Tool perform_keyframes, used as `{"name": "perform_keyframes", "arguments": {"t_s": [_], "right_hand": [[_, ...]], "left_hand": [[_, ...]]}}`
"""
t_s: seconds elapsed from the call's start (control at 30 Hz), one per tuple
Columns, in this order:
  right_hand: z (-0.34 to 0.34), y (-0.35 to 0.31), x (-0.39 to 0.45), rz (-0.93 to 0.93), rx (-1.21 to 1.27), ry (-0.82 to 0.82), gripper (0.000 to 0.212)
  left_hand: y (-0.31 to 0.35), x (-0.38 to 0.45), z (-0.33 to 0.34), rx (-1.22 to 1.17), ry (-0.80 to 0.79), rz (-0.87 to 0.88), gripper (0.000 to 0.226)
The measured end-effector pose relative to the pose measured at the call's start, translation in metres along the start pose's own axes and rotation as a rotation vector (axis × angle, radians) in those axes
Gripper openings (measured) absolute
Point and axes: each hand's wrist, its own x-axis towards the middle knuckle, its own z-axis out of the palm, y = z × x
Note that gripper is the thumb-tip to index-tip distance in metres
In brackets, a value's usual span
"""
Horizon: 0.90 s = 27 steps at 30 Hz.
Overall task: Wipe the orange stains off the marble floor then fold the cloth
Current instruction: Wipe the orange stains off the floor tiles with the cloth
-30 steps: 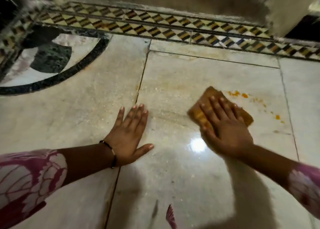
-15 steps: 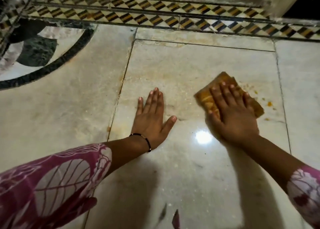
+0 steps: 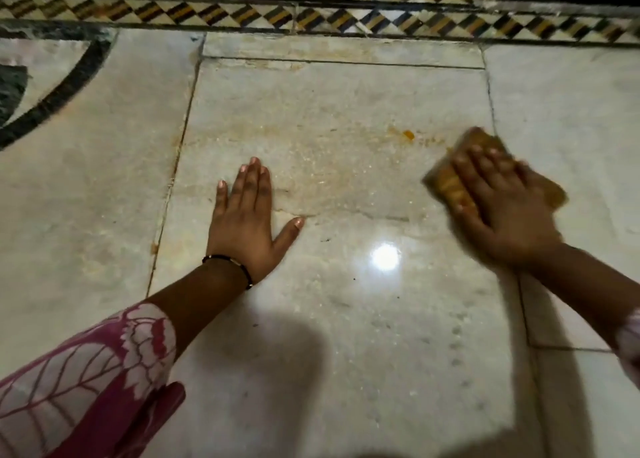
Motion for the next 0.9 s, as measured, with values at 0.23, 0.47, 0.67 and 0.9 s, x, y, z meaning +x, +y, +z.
{"name": "perform_keyframes", "arguments": {"t_s": [0.23,0.47,0.67,0.9], "right_hand": [[0.015,-0.081,-0.046,-0.392,0.035,-0.067,0.062],[0.003,0.027,-0.011,-0.071,0.077,0.027,0.066],[-0.013,-0.031,0.118,0.068,0.052,-0.027,0.087],[0.008,-0.04,0.022,-0.412,0.038,-0.004,0.064]], "left_hand": [[0.047,0.003,-0.004,-0.173,-0.029,0.003,0.09],[0.075,-0.005,0.013,0.019,-0.018,0.01,0.091],[0.077,-0.004,0.011,0.038,-0.028,0.006,0.09],[0.075,-0.003,0.013,0.004,0.005,0.012,0.09]]}}
